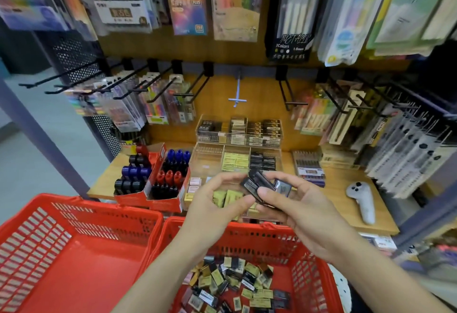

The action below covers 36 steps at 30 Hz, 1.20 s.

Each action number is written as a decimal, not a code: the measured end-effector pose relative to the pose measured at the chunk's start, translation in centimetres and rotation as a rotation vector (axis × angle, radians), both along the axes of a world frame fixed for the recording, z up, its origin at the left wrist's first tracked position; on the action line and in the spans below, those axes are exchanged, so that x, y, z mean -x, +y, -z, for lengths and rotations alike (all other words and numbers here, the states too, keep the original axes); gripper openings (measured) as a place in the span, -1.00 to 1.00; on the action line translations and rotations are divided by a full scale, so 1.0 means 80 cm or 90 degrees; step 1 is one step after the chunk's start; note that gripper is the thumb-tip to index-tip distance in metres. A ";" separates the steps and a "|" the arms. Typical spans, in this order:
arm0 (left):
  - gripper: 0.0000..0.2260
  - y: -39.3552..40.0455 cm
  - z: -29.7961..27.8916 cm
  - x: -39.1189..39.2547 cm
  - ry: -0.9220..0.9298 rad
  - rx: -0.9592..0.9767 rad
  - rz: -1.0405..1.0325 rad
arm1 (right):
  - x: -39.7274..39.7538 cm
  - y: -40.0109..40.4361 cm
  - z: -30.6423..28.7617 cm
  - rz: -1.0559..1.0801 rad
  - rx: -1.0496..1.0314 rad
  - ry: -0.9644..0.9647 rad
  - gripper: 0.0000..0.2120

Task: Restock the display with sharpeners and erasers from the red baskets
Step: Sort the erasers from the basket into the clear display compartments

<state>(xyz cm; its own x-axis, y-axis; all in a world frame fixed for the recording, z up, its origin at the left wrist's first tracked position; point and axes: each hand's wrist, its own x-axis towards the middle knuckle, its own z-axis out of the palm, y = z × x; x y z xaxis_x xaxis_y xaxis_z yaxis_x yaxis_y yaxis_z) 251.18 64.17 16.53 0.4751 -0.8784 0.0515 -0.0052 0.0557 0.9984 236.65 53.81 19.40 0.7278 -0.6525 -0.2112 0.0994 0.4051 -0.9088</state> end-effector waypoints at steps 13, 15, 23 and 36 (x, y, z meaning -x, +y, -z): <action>-0.61 0.004 -0.007 -0.006 0.244 -0.084 0.063 | 0.005 0.002 0.012 0.091 0.477 0.116 -0.69; -0.63 0.004 -0.007 -0.007 0.277 -0.069 0.052 | 0.007 -0.003 0.010 0.112 0.406 0.083 -0.71; -0.64 0.003 -0.011 -0.015 0.281 -0.054 -0.005 | 0.009 -0.012 0.018 0.175 0.380 0.135 -0.70; -0.76 0.000 -0.008 -0.010 0.189 -0.093 0.060 | 0.007 -0.008 0.021 0.181 0.241 0.059 -0.74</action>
<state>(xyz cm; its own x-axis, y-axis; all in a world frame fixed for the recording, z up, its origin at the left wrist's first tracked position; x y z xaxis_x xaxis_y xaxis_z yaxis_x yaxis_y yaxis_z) 252.01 64.19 17.18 0.3675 -0.9069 -0.2063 0.2846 -0.1015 0.9533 236.06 53.18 17.70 0.4984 -0.8666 0.0237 0.0695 0.0127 -0.9975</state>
